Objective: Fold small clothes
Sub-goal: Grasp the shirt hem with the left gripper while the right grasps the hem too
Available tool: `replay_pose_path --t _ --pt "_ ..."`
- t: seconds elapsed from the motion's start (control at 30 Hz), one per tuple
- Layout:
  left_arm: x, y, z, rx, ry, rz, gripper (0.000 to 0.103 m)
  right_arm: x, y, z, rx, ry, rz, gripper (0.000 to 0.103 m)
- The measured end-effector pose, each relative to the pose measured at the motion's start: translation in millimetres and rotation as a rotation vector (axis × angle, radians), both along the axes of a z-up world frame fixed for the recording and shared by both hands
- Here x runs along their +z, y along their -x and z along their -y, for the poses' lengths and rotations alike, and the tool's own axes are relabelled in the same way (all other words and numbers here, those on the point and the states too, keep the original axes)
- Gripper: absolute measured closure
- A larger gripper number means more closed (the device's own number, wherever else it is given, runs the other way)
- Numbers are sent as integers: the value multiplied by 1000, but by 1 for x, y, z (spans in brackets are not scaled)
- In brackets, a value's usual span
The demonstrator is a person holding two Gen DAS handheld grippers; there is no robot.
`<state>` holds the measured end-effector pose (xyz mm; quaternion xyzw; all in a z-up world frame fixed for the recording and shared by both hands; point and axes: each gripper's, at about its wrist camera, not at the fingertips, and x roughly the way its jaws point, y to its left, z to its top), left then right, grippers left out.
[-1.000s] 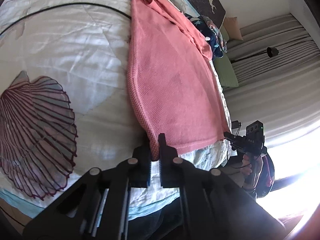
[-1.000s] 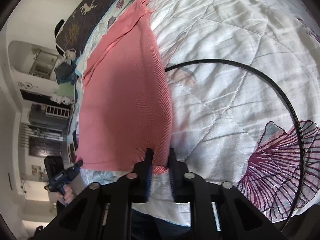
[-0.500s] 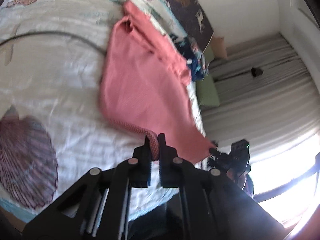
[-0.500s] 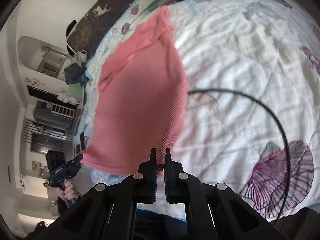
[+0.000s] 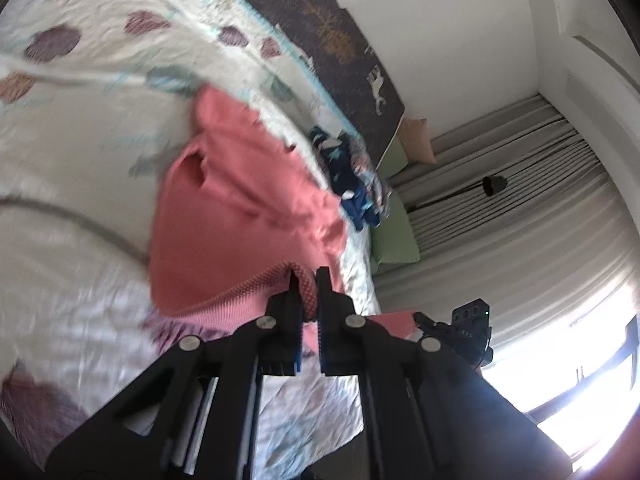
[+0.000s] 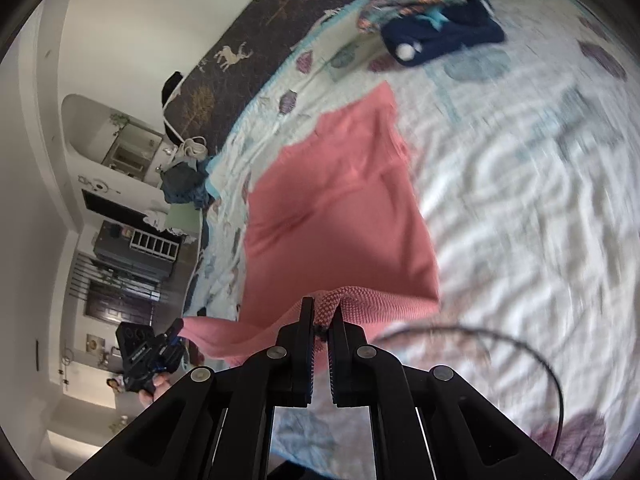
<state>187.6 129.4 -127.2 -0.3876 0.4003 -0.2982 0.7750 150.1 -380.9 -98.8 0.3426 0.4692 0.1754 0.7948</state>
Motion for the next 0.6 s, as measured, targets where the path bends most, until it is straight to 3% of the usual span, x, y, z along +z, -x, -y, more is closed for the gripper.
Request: replay_pose_path --t 0.27,0.6 --pt "34 -52 12 -3 -20 56 97 30 -55 -3 21 41 34 99" --pt "42 -119 10 49 1 42 97 42 -135 13 -15 7 25 99"
